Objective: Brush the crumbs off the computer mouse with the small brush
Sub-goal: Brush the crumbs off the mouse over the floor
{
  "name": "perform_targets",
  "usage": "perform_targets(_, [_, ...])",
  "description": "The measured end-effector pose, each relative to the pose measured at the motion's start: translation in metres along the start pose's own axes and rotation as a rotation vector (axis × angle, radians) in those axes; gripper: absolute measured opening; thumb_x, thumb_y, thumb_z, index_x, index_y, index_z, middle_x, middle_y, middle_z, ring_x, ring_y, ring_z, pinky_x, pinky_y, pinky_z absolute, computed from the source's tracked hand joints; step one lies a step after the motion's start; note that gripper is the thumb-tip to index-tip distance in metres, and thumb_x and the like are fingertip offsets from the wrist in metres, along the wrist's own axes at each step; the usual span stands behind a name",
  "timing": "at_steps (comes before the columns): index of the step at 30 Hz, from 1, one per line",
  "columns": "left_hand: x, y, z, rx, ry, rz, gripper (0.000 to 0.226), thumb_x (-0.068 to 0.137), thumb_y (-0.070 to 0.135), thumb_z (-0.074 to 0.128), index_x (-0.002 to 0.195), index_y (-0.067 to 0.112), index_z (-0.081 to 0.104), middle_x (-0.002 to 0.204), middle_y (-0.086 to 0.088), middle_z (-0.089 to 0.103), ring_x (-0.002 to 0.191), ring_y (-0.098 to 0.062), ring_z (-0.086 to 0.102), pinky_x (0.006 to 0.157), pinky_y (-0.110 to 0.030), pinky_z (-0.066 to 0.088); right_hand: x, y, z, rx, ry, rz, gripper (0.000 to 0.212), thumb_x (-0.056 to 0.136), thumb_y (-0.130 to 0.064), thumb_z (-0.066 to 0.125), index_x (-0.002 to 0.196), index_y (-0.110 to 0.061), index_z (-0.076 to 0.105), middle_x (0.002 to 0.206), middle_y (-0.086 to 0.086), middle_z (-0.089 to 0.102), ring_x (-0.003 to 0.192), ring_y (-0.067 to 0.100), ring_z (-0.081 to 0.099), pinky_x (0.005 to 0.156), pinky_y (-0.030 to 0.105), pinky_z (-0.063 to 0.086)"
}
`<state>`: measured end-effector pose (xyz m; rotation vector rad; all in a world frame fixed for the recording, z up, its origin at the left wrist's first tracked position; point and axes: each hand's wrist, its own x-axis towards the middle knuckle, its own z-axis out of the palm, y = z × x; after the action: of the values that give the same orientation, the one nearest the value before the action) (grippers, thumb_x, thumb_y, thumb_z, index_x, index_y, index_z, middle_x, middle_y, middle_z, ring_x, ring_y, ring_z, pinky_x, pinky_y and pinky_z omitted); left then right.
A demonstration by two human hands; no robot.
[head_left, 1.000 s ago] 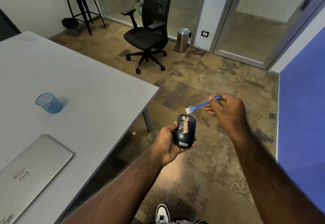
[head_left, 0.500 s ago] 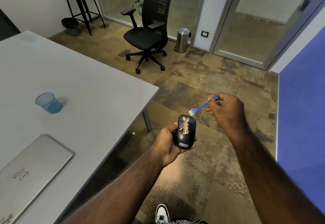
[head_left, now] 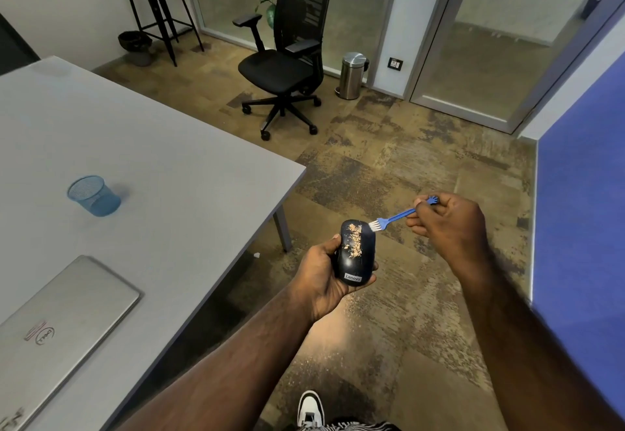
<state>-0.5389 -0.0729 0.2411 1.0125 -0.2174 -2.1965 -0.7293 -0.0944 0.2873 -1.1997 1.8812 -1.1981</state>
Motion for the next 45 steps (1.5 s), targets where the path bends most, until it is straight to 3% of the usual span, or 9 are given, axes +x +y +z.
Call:
perform_targets(6, [0.002, 0.0, 0.0, -0.027, -0.013, -0.013, 0.05, 0.101, 0.036, 0.028, 0.125, 0.0, 0.054, 0.11, -0.021, 0.063, 0.091, -0.034, 0.061, 0.071, -0.038, 0.056, 0.001, 0.001, -0.001, 0.067, -0.007, -0.004, 0.009, 0.095, -0.017, 0.065, 0.087, -0.022, 0.068, 0.075, 0.003, 0.075, 0.067, 0.012, 0.076, 0.064, 0.027, 0.061])
perform_targets(12, [0.003, 0.001, 0.0, -0.068, -0.033, -0.013, 0.053, 0.101, 0.037, 0.03, 0.131, -0.002, 0.05, 0.116, -0.023, 0.06, 0.094, -0.038, 0.062, 0.073, -0.041, 0.058, 0.002, 0.002, -0.009, 0.051, 0.055, -0.052, 0.012, 0.095, -0.016, 0.063, 0.105, -0.012, 0.069, 0.083, 0.005, 0.075, 0.071, 0.01, 0.076, 0.069, 0.03, 0.062])
perform_targets(18, [0.006, 0.002, 0.0, -0.122, -0.049, 0.012, 0.056, 0.099, 0.04, 0.032, 0.129, -0.003, 0.051, 0.114, -0.023, 0.06, 0.092, -0.037, 0.062, 0.076, -0.044, 0.057, -0.032, -0.017, -0.011, 0.125, -0.073, -0.184, 0.01, 0.093, -0.009, 0.065, 0.096, -0.018, 0.069, 0.078, 0.004, 0.075, 0.068, 0.013, 0.076, 0.063, 0.024, 0.061])
perform_targets(23, [0.009, 0.001, 0.001, -0.116, -0.023, 0.04, 0.055, 0.101, 0.041, 0.029, 0.121, -0.003, 0.057, 0.118, -0.026, 0.059, 0.092, -0.035, 0.062, 0.077, -0.043, 0.056, -0.066, -0.02, -0.003, -0.001, -0.177, -0.375, 0.018, 0.089, -0.004, 0.068, 0.094, -0.021, 0.071, 0.072, -0.011, 0.072, 0.066, 0.001, 0.072, 0.06, 0.014, 0.056])
perform_targets(29, [0.01, -0.001, 0.004, -0.127, -0.015, 0.046, 0.052, 0.101, 0.04, 0.029, 0.111, -0.001, 0.06, 0.108, -0.024, 0.066, 0.094, -0.035, 0.063, 0.091, -0.048, 0.047, -0.073, -0.013, 0.001, -0.12, -0.113, -0.498, 0.017, 0.086, -0.003, 0.072, 0.102, -0.008, 0.075, 0.074, -0.01, 0.072, 0.069, -0.01, 0.069, 0.057, 0.005, 0.05])
perform_targets(33, [0.009, 0.001, 0.006, -0.149, -0.011, 0.037, 0.054, 0.1, 0.04, 0.03, 0.115, -0.005, 0.056, 0.109, -0.027, 0.061, 0.09, -0.037, 0.061, 0.083, -0.046, 0.053, -0.065, -0.011, -0.003, -0.173, -0.002, -0.52, 0.016, 0.088, -0.006, 0.071, 0.103, -0.008, 0.075, 0.077, -0.006, 0.071, 0.077, -0.004, 0.069, 0.058, 0.003, 0.048])
perform_targets(36, [0.008, 0.003, 0.005, -0.167, -0.026, 0.032, 0.053, 0.1, 0.039, 0.029, 0.113, -0.004, 0.057, 0.106, -0.027, 0.062, 0.09, -0.037, 0.06, 0.081, -0.045, 0.053, -0.056, -0.011, -0.007, -0.185, 0.063, -0.493, 0.016, 0.089, -0.008, 0.07, 0.105, -0.008, 0.075, 0.081, -0.002, 0.073, 0.064, 0.004, 0.069, 0.06, 0.004, 0.051])
perform_targets(40, [0.01, 0.003, 0.002, -0.175, -0.022, 0.026, 0.056, 0.1, 0.039, 0.031, 0.124, -0.005, 0.053, 0.108, -0.027, 0.062, 0.091, -0.038, 0.061, 0.08, -0.046, 0.055, -0.048, -0.011, -0.013, -0.167, 0.112, -0.463, 0.016, 0.091, -0.013, 0.068, 0.106, -0.013, 0.074, 0.078, -0.006, 0.072, 0.068, 0.004, 0.072, 0.059, 0.012, 0.055])
perform_targets(45, [0.013, 0.004, 0.001, -0.199, -0.005, 0.051, 0.052, 0.1, 0.04, 0.033, 0.124, -0.001, 0.055, 0.128, -0.027, 0.056, 0.099, -0.038, 0.061, 0.077, -0.048, 0.056, -0.063, -0.01, -0.008, -0.072, -0.064, -0.459, 0.017, 0.087, -0.008, 0.07, 0.1, -0.019, 0.072, 0.076, -0.014, 0.07, 0.069, 0.001, 0.072, 0.058, 0.014, 0.057])
